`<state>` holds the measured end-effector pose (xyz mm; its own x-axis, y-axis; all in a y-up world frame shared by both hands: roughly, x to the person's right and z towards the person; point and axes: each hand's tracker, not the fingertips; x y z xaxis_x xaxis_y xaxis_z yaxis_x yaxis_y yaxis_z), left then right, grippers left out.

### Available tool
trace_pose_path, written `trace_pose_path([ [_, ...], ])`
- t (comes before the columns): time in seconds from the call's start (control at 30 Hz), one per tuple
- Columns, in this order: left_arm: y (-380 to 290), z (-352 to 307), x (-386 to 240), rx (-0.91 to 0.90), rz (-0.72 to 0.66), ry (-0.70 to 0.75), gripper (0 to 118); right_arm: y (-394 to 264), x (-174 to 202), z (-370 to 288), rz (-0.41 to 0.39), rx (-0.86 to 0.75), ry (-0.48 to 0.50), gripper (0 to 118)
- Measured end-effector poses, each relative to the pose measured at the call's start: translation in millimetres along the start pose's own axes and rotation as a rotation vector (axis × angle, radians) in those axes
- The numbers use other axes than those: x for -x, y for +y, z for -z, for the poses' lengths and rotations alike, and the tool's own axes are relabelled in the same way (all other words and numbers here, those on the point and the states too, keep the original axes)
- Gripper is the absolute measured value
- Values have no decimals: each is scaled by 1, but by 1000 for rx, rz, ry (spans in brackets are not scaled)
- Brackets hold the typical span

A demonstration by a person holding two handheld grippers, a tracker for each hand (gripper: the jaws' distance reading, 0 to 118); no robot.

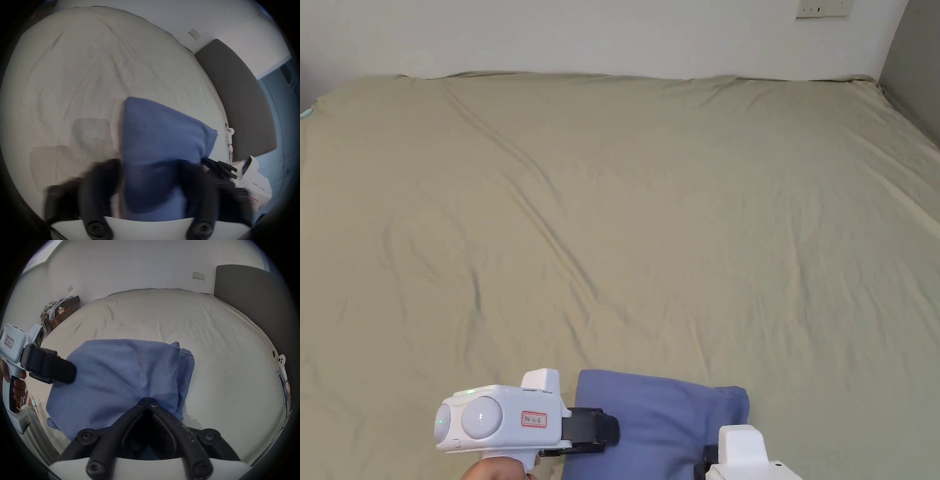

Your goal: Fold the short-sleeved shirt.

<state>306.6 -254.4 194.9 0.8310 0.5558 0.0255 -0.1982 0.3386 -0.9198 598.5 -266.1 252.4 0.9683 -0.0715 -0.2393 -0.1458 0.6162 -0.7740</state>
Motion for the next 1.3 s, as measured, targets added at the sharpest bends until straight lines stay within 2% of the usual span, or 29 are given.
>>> trace_pose_path([
  [0.03,0,2,-1,7,-28,-24,38,1,1,-1,1,-1,2,1],
  [0.07,0,4,-4,-1,-49,8,38,1,1,-1,1,0,2,1],
  [0.17,-2,4,-7,-2,-29,18,20,1,-1,-2,8,0,12,1],
  [0.33,4,-16,-6,-28,-70,-36,17,12,0,-15,-23,-26,11,1],
  [0.43,19,-42,4,-70,-55,-27,17,30,2,-32,-32,-105,11,1],
  [0.53,40,-77,27,-107,22,103,17,56,7,-47,-56,-170,6,1],
  [0.73,82,-161,119,-168,27,317,17,109,38,-63,-130,-297,-6,1],
  [1.0,120,-257,249,-220,-71,580,17,161,93,-50,-176,-378,11,1],
  [1.2,133,-286,320,-213,-153,717,17,177,119,-25,-184,-373,22,1],
  [1.27,134,-286,329,-216,-169,708,24,178,122,-18,-186,-364,23,1],
  [1.3,135,-282,329,-218,-183,710,42,178,123,-16,-186,-359,20,1],
])
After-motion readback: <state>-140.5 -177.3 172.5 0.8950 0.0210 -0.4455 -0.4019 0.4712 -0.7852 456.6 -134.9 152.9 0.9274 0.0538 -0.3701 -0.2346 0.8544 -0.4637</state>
